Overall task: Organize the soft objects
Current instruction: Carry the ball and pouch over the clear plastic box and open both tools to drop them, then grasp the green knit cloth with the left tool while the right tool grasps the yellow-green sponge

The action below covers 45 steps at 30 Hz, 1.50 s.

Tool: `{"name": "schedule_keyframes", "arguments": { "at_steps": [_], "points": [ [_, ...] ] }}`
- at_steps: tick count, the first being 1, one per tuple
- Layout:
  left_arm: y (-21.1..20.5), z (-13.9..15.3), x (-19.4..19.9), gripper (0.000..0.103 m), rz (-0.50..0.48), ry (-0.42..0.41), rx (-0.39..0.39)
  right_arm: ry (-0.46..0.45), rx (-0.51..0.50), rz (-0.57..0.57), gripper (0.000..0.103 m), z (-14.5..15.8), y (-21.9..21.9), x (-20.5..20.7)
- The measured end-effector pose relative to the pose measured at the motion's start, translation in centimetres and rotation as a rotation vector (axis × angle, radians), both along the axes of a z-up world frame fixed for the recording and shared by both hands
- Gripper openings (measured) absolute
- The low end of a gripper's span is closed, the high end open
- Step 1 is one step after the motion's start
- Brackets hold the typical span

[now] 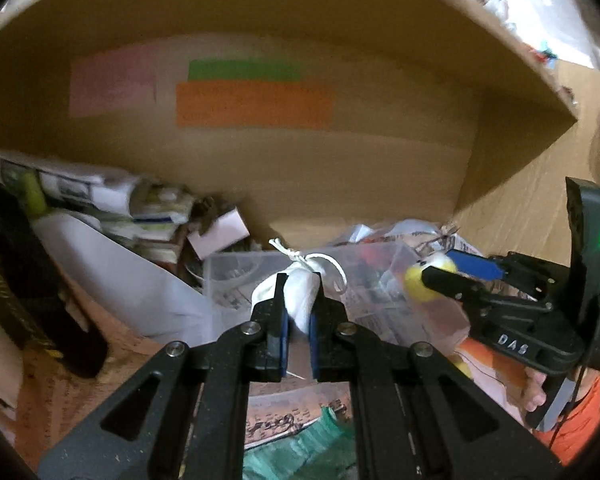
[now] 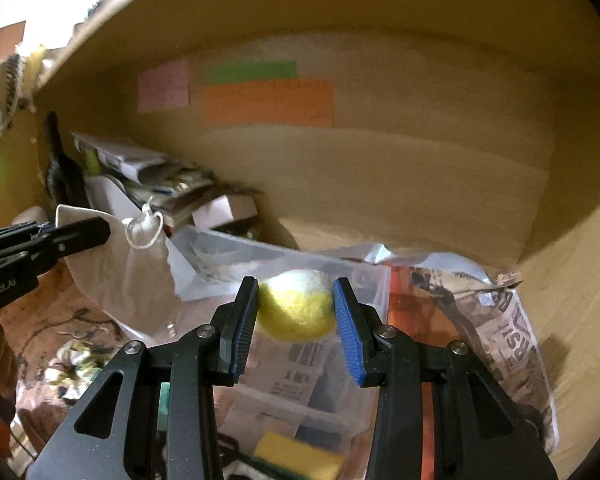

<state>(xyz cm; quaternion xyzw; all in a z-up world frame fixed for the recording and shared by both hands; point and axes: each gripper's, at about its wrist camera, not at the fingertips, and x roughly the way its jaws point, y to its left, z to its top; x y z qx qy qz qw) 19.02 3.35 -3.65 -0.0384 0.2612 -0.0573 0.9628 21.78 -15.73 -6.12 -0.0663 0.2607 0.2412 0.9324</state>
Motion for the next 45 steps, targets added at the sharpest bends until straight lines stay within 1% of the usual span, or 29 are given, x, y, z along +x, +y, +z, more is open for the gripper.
{"name": "schedule_keyframes", "arguments": {
  "at_steps": [5, 10, 12, 13, 15, 17, 19, 20, 21, 22, 23, 24, 26, 28, 29, 30, 32, 34, 37, 42, 45],
  "points": [
    [0.2, -1.9, 3.4, 0.007, -0.014, 0.094, -0.025, 0.095, -0.063, -0.008, 0.036, -2.3, 1.0, 2.5],
    [0.6, -4.0, 5.8, 0.007, -0.018, 0.192, -0.047, 0.151, -0.121, -0.024, 0.036, -4.1, 1.5, 4.1],
    [0.6, -4.5, 6.2, 0.007, -0.008, 0.216, -0.038, 0.166, -0.136, -0.019, 0.036, -4.5, 1.7, 4.4],
    [0.7, -4.8, 6.3, 0.007, 0.0, 0.225, -0.029, 0.197, -0.144, -0.002, 0.036, -4.6, 1.8, 4.5],
    [0.6, -5.1, 6.3, 0.008, 0.003, 0.238, -0.012, 0.204, -0.153, 0.003, 0.036, -4.8, 2.0, 4.5],
    [0.5, -5.1, 6.0, 0.014, -0.009, 0.248, 0.003, 0.205, -0.163, 0.007, 0.036, -5.0, 2.2, 4.6],
    [0.5, -5.0, 5.4, 0.031, -0.025, 0.247, 0.001, 0.204, -0.17, 0.014, 0.037, -5.0, 2.4, 4.4],
    [0.5, -4.8, 5.1, 0.035, -0.025, 0.243, 0.001, 0.201, -0.171, 0.016, 0.039, -5.0, 2.4, 4.3],
    [0.5, -4.6, 4.8, 0.042, -0.023, 0.236, 0.002, 0.193, -0.169, 0.016, 0.044, -4.8, 2.4, 4.1],
    [0.6, -4.4, 4.5, 0.047, -0.022, 0.224, 0.004, 0.186, -0.169, 0.017, 0.048, -4.6, 2.4, 4.1],
    [0.6, -4.1, 4.3, 0.049, -0.02, 0.215, 0.006, 0.172, -0.168, 0.014, 0.054, -4.3, 2.3, 3.9],
    [0.6, -3.8, 3.9, 0.052, -0.018, 0.205, 0.008, 0.16, -0.166, 0.014, 0.057, -4.1, 2.3, 3.7],
    [0.8, -3.1, 3.0, 0.057, -0.015, 0.183, 0.005, 0.132, -0.161, 0.011, 0.059, -3.2, 2.0, 3.2],
    [0.9, -2.4, 2.3, 0.067, -0.006, 0.162, 0.01, 0.102, -0.146, 0.008, 0.064, -2.2, 1.7, 2.4],
    [1.0, -1.9, 1.7, 0.069, 0.003, 0.141, 0.019, 0.089, -0.14, 0.005, 0.069, -1.8, 1.5, 2.1],
    [1.0, -1.7, 1.2, 0.074, 0.007, 0.127, 0.025, 0.071, -0.131, 0.0, 0.074, -1.3, 1.4, 1.6],
    [1.2, -1.0, 0.1, 0.081, 0.014, 0.1, 0.03, 0.035, -0.104, -0.001, 0.079, -0.2, 0.9, 0.5],
    [1.4, -0.7, -0.7, 0.093, 0.021, 0.088, 0.026, 0.011, -0.081, 0.0, 0.082, 0.6, 0.6, -0.6],
    [1.6, -0.6, -2.0, 0.099, 0.039, 0.07, 0.023, -0.009, -0.05, -0.002, 0.083, 1.2, -0.1, -1.9],
    [1.3, -1.5, -3.4, 0.1, 0.033, 0.081, 0.055, -0.004, -0.009, -0.016, 0.084, 0.8, -1.4, -3.4],
    [1.1, -2.7, -4.0, 0.1, 0.018, 0.111, 0.072, 0.005, -0.012, -0.04, 0.084, -0.1, -2.0, -4.1]
  ]
}}
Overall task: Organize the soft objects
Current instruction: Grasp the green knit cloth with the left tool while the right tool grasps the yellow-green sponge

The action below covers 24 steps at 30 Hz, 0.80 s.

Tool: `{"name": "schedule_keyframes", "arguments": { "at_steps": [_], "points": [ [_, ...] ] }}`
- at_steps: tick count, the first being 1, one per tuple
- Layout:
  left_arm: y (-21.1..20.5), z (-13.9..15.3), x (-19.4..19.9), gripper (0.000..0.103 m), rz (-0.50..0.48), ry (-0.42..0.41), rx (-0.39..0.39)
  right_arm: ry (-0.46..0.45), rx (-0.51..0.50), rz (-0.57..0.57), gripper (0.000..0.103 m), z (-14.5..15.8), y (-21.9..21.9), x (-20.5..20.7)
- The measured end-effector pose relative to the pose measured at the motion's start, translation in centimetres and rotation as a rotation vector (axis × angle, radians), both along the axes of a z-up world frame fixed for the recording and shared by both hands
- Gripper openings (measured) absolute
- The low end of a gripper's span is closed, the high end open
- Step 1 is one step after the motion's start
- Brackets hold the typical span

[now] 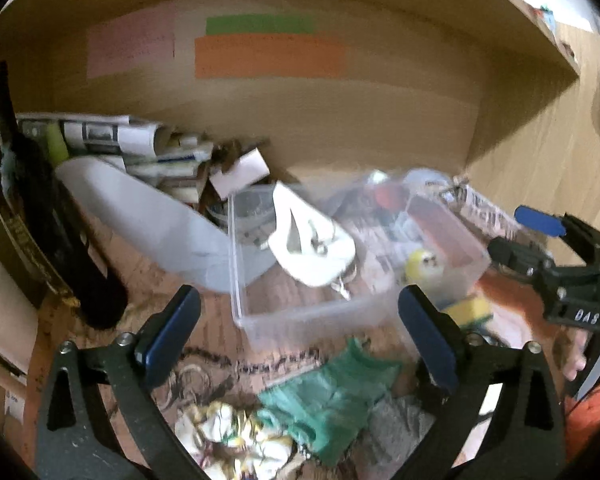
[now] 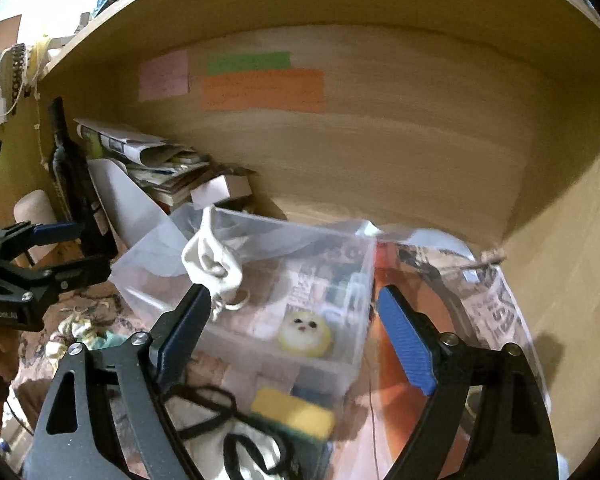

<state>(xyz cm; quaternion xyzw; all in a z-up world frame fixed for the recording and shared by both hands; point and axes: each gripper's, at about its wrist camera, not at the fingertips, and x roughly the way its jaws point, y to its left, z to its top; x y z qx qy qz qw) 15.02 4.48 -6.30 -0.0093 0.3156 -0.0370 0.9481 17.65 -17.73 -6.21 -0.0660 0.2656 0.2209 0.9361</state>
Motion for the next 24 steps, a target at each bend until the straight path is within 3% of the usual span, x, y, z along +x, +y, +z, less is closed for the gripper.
{"name": "schedule_keyframes", "arguments": {
  "at_steps": [5, 11, 18, 20, 22, 24],
  "points": [
    [0.0, -2.7, -0.4, 0.1, -0.014, 0.073, 0.013, 0.043, -0.023, -0.04, 0.084, -1.9, -0.8, -0.7],
    [0.5, -6.5, 0.2, 0.1, -0.016, 0.206, -0.004, 0.158, -0.034, -0.055, 0.084, -4.9, -1.6, -0.1],
    [0.4, -7.9, 0.7, 0.1, -0.021, 0.231, -0.028, 0.244, -0.037, -0.023, 0.082, -7.0, -1.3, 0.2],
    [0.3, -8.0, 0.8, 0.099, -0.025, 0.227, -0.029, 0.263, -0.04, -0.006, 0.074, -7.4, -1.1, 0.3],
    [0.1, -8.2, 1.2, 0.083, -0.037, 0.234, -0.035, 0.277, -0.03, 0.008, 0.067, -7.6, -1.0, 0.4],
    [-0.2, -8.5, 1.7, 0.074, -0.058, 0.252, -0.041, 0.276, -0.026, 0.015, 0.06, -7.6, -0.9, 0.3]
  ]
}}
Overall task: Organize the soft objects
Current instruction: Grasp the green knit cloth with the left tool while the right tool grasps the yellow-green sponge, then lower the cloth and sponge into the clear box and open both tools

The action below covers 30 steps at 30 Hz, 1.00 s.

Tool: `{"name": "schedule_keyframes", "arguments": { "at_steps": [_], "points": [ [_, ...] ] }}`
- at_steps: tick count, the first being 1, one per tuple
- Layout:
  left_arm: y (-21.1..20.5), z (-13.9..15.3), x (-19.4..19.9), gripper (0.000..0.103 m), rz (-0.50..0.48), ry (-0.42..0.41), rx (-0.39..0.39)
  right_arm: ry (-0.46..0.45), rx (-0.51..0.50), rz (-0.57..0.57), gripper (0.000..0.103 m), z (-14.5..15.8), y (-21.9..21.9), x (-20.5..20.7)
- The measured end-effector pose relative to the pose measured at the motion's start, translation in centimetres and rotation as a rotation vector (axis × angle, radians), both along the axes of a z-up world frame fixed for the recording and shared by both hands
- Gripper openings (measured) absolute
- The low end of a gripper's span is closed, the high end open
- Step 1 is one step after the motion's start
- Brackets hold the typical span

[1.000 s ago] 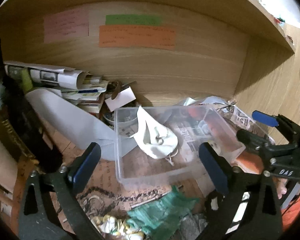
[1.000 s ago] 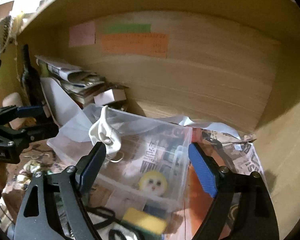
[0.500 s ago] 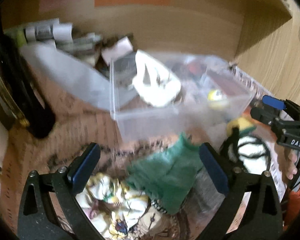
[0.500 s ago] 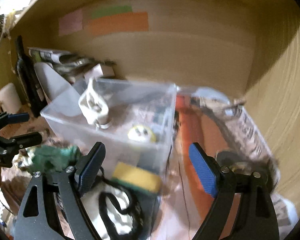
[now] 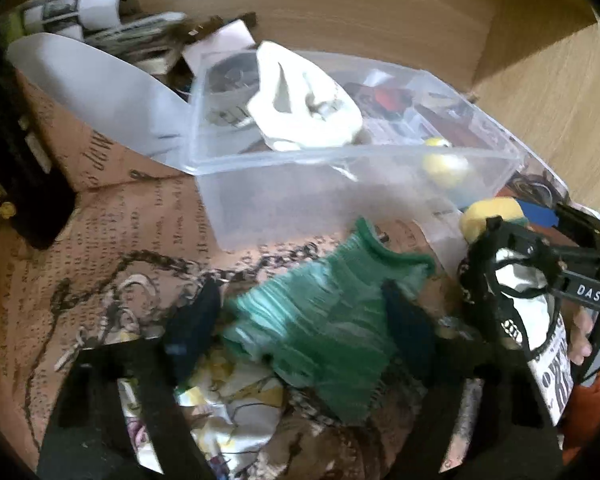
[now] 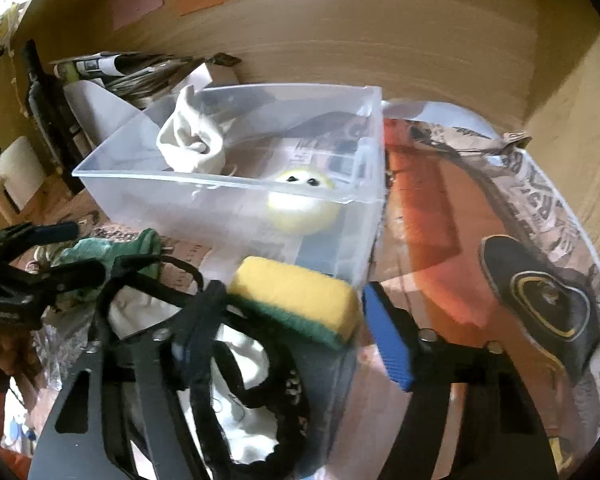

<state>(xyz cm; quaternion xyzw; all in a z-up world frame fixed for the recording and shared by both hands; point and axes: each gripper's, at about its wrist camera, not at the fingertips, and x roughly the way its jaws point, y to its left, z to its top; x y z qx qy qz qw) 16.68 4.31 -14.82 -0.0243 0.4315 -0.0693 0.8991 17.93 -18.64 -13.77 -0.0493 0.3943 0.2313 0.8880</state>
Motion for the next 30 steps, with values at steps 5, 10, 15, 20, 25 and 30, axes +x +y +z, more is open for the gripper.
{"name": "schedule_keyframes", "arguments": {
  "at_steps": [5, 10, 15, 20, 25, 30],
  "points": [
    [-0.4, 0.3, -0.6, 0.055, -0.008, -0.043, 0.023, -0.019, -0.007, -0.009, 0.042, 0.3, -0.1, -0.3],
    [-0.1, 1.2, -1.5, 0.038, -0.012, -0.075, 0.023, -0.042, 0.011, -0.03, 0.036, 0.9, -0.7, -0.5],
    [0.2, 2.5, -2.6, 0.033, -0.018, -0.108, 0.008, -0.081, 0.016, -0.034, 0.034, 2.0, -0.8, -1.2],
    [0.0, 4.6, -3.8, 0.032, -0.028, -0.161, -0.017, -0.14, 0.034, -0.026, 0.034, 3.9, -1.0, -2.2],
    [0.3, 7.2, -4.7, 0.032, -0.031, -0.228, -0.042, -0.208, 0.059, -0.02, 0.034, 6.1, -1.0, -3.1],
    [0.8, 9.5, -4.5, 0.032, -0.002, -0.295, -0.046, -0.263, 0.096, -0.016, 0.034, 7.9, -0.8, -3.2]
  ]
}}
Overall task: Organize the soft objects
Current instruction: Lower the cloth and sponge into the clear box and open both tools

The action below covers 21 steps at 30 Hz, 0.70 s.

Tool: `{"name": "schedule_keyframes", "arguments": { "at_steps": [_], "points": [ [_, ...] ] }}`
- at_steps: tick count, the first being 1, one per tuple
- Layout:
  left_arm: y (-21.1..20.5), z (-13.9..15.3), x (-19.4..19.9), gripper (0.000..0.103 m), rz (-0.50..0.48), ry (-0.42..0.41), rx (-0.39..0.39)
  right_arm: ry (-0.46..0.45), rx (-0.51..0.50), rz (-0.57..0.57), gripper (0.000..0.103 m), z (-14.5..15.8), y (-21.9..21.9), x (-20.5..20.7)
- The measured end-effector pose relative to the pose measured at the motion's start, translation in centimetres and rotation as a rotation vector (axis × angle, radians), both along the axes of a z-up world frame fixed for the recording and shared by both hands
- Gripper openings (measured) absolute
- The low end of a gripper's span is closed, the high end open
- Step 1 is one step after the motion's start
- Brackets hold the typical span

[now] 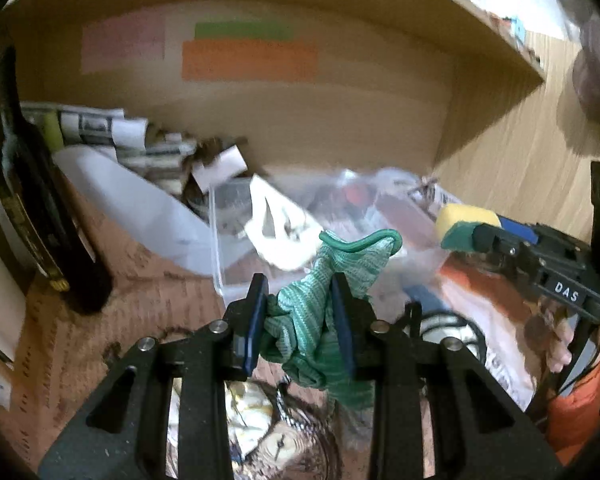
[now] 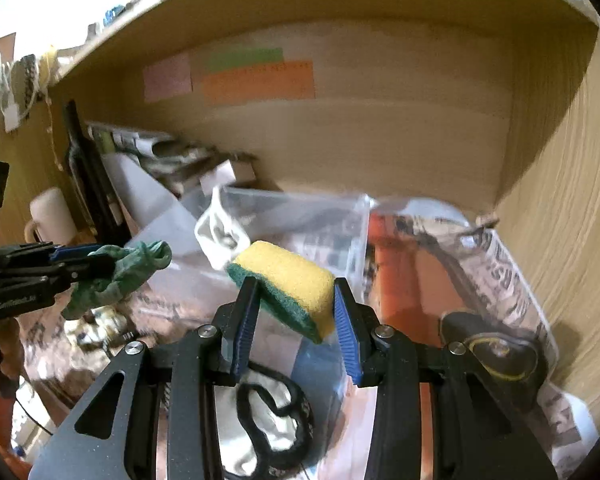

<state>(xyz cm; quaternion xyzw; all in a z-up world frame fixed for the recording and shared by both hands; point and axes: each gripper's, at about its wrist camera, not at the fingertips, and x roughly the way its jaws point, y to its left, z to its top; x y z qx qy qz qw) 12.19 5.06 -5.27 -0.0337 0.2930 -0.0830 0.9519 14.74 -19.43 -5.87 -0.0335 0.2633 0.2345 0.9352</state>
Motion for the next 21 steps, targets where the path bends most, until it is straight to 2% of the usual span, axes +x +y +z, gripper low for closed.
{"name": "schedule_keyframes", "arguments": {
  "at_steps": [5, 9, 17, 21],
  "points": [
    [0.4, 1.3, 0.6, 0.032, 0.034, -0.047, -0.001, -0.034, 0.024, 0.014, 0.034, 1.1, 0.8, 0.6],
    [0.6, 1.5, 1.9, 0.032, 0.06, -0.053, -0.009, -0.032, 0.025, 0.033, 0.034, 1.2, 2.0, 1.8],
    [0.7, 0.1, 6.0, 0.032, 0.069, 0.005, -0.019, 0.041, -0.022, 0.064, 0.034, -0.7, 4.5, 4.9],
    [0.3, -0.9, 8.0, 0.032, 0.068, 0.038, 0.007, 0.073, -0.06, 0.077, 0.034, -1.7, 5.4, 5.9]
  ]
}}
